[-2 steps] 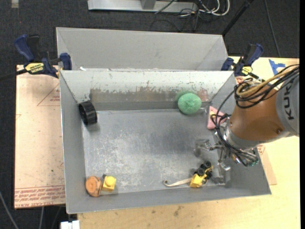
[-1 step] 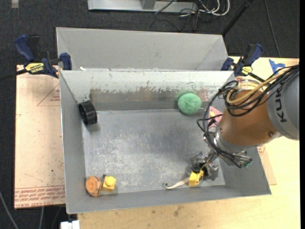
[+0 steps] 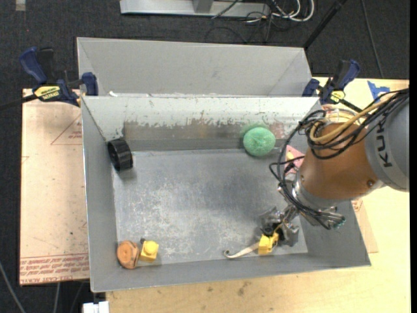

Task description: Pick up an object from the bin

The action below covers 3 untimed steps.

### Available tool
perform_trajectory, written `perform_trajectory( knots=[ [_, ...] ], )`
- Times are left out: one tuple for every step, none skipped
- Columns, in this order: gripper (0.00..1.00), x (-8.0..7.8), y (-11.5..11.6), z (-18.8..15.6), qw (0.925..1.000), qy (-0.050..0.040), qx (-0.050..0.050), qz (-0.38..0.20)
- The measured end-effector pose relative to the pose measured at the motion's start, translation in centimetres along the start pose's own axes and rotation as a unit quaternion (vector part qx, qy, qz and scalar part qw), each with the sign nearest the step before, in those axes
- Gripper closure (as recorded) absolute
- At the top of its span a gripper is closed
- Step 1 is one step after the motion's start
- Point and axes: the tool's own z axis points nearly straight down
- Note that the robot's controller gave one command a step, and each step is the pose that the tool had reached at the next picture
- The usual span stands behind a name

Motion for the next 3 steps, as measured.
perform_trajectory(
  knots=[
    [1.00,-2.02,0.09,-7.57,1.0000,0.0000,0.000,-0.005],
    [1.00,-2.01,0.09,-7.56,1.0000,0.0000,-0.001,-0.005],
    [1.00,-2.01,0.09,-7.56,1.0000,-0.0001,-0.001,-0.004]
  ],
)
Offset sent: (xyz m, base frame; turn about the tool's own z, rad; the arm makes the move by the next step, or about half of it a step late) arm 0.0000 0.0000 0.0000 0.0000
